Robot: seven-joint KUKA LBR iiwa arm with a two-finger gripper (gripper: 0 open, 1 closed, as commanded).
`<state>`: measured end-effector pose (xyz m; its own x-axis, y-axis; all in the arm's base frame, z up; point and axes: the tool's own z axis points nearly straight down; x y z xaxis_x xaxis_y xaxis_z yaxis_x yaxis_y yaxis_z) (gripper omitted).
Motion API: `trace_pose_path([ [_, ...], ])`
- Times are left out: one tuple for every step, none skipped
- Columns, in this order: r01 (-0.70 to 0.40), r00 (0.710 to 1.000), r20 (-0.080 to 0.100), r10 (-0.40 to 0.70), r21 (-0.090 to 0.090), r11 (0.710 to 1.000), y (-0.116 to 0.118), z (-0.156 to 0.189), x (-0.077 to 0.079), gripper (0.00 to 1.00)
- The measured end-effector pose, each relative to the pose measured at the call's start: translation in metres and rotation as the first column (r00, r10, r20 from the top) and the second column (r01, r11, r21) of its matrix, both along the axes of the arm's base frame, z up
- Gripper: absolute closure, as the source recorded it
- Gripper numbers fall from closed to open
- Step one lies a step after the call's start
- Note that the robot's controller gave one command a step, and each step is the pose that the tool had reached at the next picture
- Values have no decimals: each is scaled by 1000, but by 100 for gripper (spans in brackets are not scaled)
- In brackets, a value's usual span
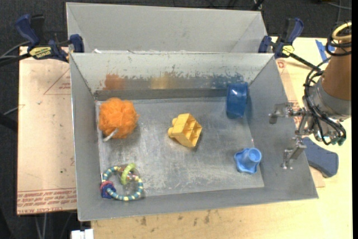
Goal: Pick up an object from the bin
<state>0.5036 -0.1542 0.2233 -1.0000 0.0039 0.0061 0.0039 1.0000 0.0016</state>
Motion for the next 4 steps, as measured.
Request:
trace_pose_path([
  [-4,1000,7,4,-2,1000,1,4,2,0],
  [-50,999,14,50,-4,999,14,-45,0,0],
  [-188,982,5,188,1,982,42,-153,20,100],
  [-188,982,5,188,1,982,42,-153,20,100],
])
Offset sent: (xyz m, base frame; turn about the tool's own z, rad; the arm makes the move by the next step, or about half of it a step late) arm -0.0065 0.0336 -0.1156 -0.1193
